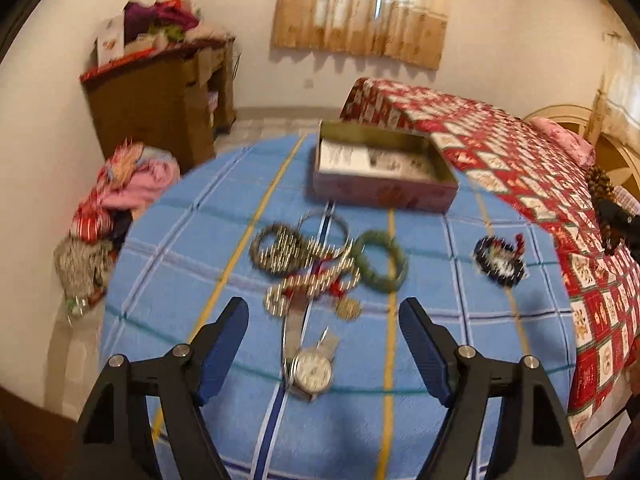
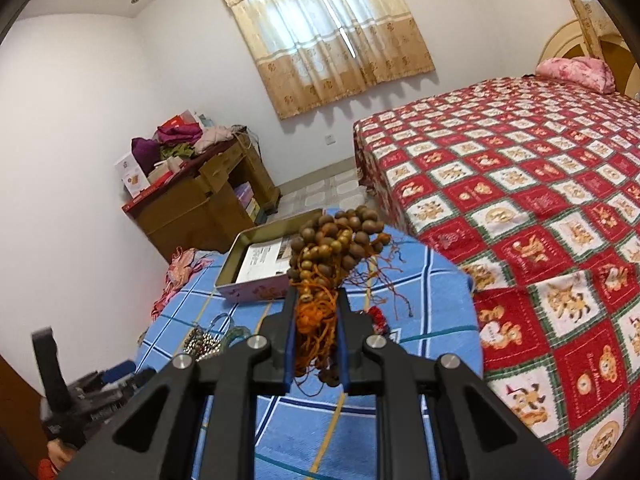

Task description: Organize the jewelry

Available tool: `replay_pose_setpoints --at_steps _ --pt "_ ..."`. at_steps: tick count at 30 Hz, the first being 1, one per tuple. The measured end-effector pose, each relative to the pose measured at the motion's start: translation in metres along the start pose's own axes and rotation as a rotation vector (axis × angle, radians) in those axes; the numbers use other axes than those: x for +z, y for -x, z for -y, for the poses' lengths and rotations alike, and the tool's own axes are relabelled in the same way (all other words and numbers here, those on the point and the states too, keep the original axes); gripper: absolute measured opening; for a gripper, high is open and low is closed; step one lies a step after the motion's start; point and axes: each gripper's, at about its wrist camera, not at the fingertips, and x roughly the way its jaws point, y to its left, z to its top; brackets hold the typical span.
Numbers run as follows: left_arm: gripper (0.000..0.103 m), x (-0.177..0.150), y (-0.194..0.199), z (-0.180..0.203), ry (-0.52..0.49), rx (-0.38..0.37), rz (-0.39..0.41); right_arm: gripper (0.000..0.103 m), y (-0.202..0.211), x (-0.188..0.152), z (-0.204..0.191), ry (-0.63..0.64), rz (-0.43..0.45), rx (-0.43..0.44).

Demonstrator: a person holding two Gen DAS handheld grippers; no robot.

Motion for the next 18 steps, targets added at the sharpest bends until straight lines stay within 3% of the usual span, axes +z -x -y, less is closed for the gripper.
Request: replay_pose_setpoints --at_steps 7,9,12,14,18 --pt "0.078 -0.028 -0.042 -0.008 0.080 0.034 -0.176 0.019 -0.015 -0.011 -0.011 0.002 -0.056 0.055" --pt "0.077 -0.034 -0.048 -0.005 0.071 0.051 -0.171 0.019 -0.015 -0.014 -0.016 0.014 -0.059 0.062" --pt "0.064 -0.038 -0.049 0.009 -0.026 0.119 -0.167 0.019 -0.013 -0.016 -0.018 0.021 -0.059 0.064" --pt "0.042 -0.039 -0.044 0.011 -0.037 0.104 -0.149 0.019 -0.013 -0.016 -0.018 0.018 -0.059 0.064" --pt "0.035 -0.040 -0.037 0.002 -0.023 0.075 -0.136 0.019 -0.011 -0.017 -0.018 0.004 -0.055 0.060"
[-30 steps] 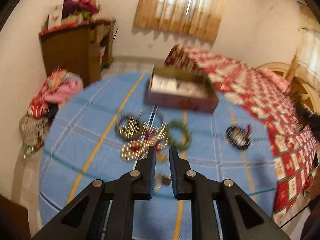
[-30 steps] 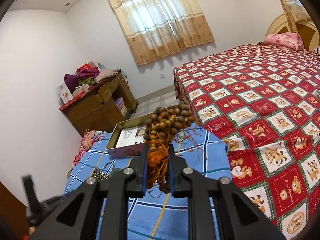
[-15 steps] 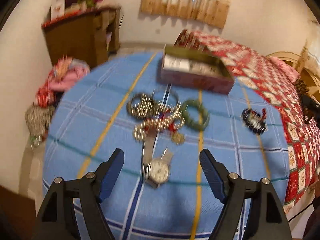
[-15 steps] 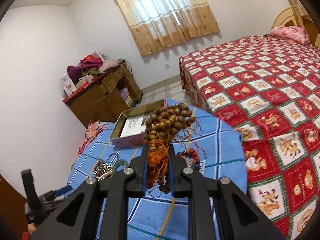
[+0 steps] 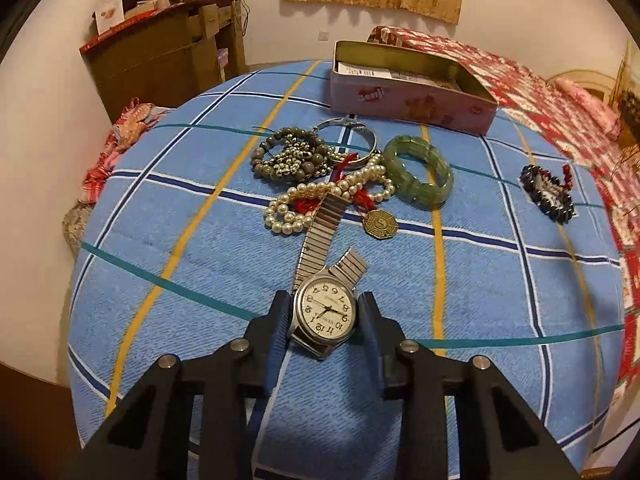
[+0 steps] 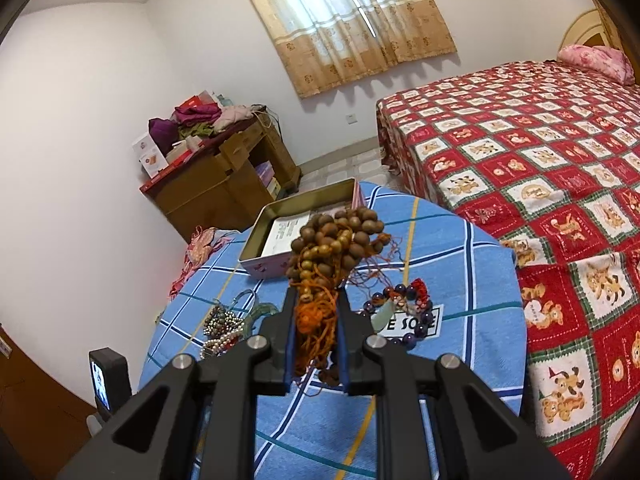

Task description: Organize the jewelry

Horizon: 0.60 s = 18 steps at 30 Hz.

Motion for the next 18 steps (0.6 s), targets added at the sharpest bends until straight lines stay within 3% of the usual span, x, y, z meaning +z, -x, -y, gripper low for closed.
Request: replay_pose_setpoints --at_steps 4,9,18 --pt "0.031 0.002 0.005 -0.008 0.056 -0.090 0.004 0.019 0.007 0.006 0.006 -0.006 0.021 -0.018" --pt "0.031 0.021 0.038 -0.002 0.057 -0.169 0.079 0.019 0.015 0.015 0.013 -0.005 0.052 -0.050" --pt "0.031 0.102 0.073 0.022 -0.008 -0.291 0.254 0.019 0.003 0.045 0.016 0.012 0.082 -0.037"
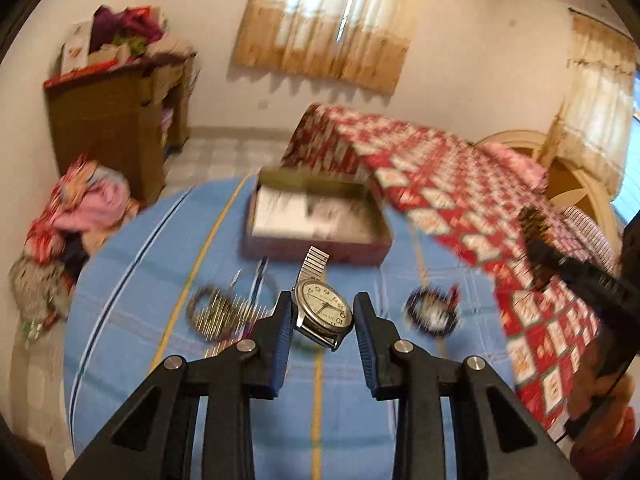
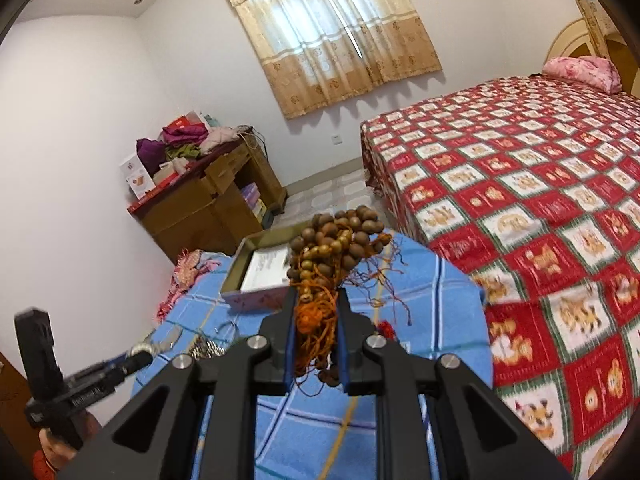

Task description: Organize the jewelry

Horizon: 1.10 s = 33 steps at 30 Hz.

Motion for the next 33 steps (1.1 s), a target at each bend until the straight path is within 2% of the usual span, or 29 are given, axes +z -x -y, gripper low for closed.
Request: replay_pose_setpoints --at_steps 4,7,9,15,17,21,22,24,27,30,31,32,33 --pt "0.031 0.041 -0.029 0.007 -0.056 0.018 0.052 0.019 -0.028 0.026 -0.008 0.011 0.009 0.065" --pt "0.031 0.066 -0.071 0.006 -0.071 0.038 0.072 0.019 -0.072 0.043 -0.014 0.003 -0.020 0.107" --pt "0.031 0.072 -0.096 0.001 -0.060 0.049 0.071 0.019 -0.106 0.042 -0.019 0.016 -0.047 0.090" --pt "0.030 0.070 -0.167 -0.016 -0.002 0.065 0.003 0.019 -0.200 0.016 -0.021 0.003 -0.189 0.063" --pt "0.020 0.068 -0.184 -0.023 0.007 0.077 -0.024 0.019 -0.219 0.006 -0.016 0.011 -0.221 0.031" --pt "0.020 0.066 -0.196 -0.025 -0.006 0.101 -0.036 0.019 -0.243 -0.010 -0.007 0.012 -0.273 0.003" --pt "0.020 0.066 -0.198 -0.027 -0.008 0.105 -0.038 0.019 -0.242 -0.011 -0.009 0.034 -0.254 -0.012" --pt "0.020 0.065 -0.199 -0.031 0.008 0.098 -0.045 0.029 -0.237 -0.009 -0.012 0.068 -0.228 -0.017" --pt "0.021 0.068 -0.193 -0.037 0.038 0.113 -0.060 0.061 -0.227 -0.004 -0.012 0.048 -0.213 -0.017" --pt "0.031 0.070 -0.172 -0.043 0.051 0.135 -0.062 0.062 -0.194 0.006 -0.010 0.005 -0.117 -0.005" --pt "0.043 0.069 -0.164 -0.045 0.057 0.139 -0.052 0.062 -0.184 0.008 -0.012 0.004 -0.092 -0.005" --pt "0.060 0.067 -0.151 -0.047 0.059 0.143 -0.035 0.062 -0.166 0.006 -0.015 0.005 -0.066 -0.006" --pt "0.068 0.062 -0.136 -0.050 0.057 0.160 -0.011 0.062 -0.157 0.005 -0.020 0.010 -0.059 -0.006"
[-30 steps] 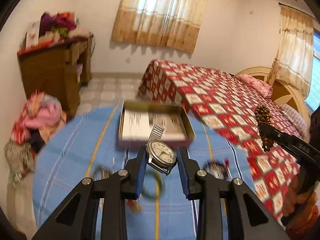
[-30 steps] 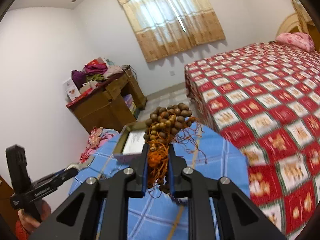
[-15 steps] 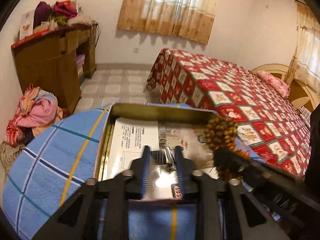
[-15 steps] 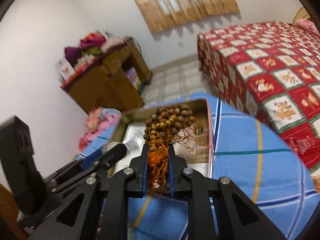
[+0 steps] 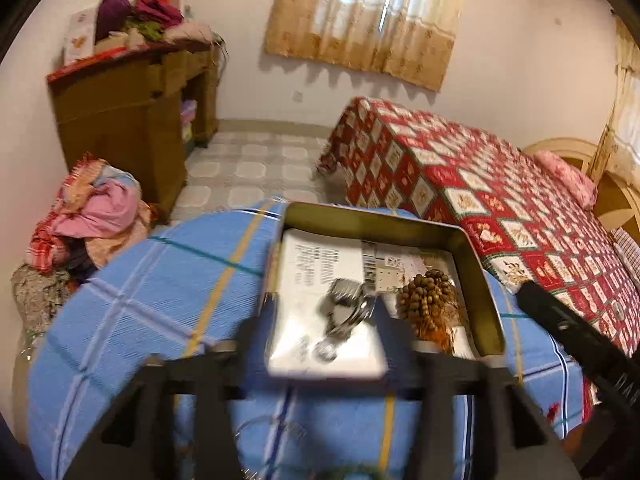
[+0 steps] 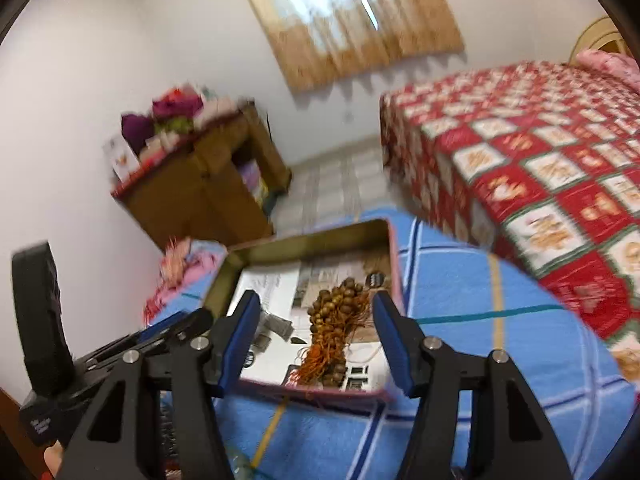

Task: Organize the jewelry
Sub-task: 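Lower the watch into the pink tin with the left gripper while the right drops the beads in, then grasp the green jade link bracelet with the right gripper and lift it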

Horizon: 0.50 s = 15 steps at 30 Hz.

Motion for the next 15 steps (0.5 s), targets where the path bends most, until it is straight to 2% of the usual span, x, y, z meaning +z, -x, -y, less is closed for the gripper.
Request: replay_pose_setpoints --at_steps 1,4,10,12,15 --pt "0.074 -0.004 0.011 -0.004 0.002 0.023 0.022 0.062 0.014 -0.007 -0.004 0.013 0.005 0.002" --pt "0.074 -0.028 0.050 -0.014 -0.004 0.070 0.056 0.062 0.039 -0.032 -0.021 0.043 -0.016 0.003" --pt "0.074 -0.089 0.094 -0.022 -0.067 0.180 0.031 0.061 0.053 -0.091 -0.048 0.129 -0.139 0.018" --pt "0.074 -0.104 0.103 -0.023 -0.053 0.192 0.012 0.055 0.056 -0.104 -0.051 0.142 -0.170 0.030" --pt "0.074 -0.124 0.111 -0.026 -0.033 0.195 -0.003 0.054 0.060 -0.124 -0.059 0.175 -0.215 0.047"
